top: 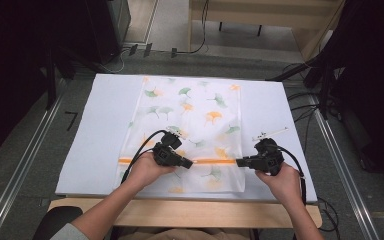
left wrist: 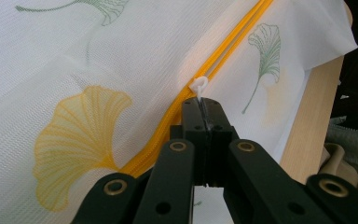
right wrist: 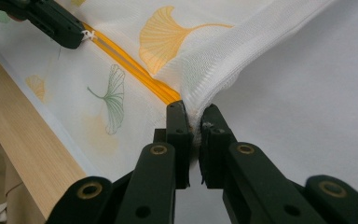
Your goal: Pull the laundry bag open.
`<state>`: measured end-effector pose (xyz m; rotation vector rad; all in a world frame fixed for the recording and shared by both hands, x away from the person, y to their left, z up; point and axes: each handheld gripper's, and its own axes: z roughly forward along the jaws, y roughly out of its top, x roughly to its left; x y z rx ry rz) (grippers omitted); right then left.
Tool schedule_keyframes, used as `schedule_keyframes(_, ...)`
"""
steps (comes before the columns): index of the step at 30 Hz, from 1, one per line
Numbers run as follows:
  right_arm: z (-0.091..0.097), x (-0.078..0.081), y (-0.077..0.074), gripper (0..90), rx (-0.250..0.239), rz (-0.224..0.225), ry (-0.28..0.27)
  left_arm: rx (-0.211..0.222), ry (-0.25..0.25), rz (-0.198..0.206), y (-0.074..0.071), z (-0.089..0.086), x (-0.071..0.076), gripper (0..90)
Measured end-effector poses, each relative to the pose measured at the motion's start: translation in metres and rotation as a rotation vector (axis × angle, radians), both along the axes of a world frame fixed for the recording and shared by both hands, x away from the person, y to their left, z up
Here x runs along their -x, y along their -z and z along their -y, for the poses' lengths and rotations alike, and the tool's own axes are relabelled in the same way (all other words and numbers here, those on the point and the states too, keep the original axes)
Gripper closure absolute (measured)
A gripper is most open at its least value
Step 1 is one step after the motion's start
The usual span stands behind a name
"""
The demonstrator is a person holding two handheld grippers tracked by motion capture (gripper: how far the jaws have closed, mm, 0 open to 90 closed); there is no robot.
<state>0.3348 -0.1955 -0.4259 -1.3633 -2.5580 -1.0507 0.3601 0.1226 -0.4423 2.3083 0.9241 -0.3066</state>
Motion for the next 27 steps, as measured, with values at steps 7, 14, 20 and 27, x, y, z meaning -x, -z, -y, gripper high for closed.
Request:
schedule_keyframes(7, 0.000, 0.000, 0.001, 86.2, 0.006, 0.000, -0.001, 0.003, -0.006, -0.008, 0.003, 0.000, -0.003, 90.0)
schedule_keyframes(14, 0.000, 0.000, 0.001, 86.2, 0.008, 0.000, -0.001, -0.012, -0.008, -0.001, 0.002, -0.002, -0.003, 90.0)
schedule_keyframes(20, 0.001, 0.000, 0.001, 86.2, 0.007, 0.005, -0.002, -0.057, -0.015, 0.026, 0.000, -0.009, -0.002, 90.0)
schedule_keyframes(27, 0.001, 0.000, 0.001, 86.1, 0.009, 0.001, 0.000, -0.074, -0.031, 0.018, -0.003, -0.022, -0.002, 90.0)
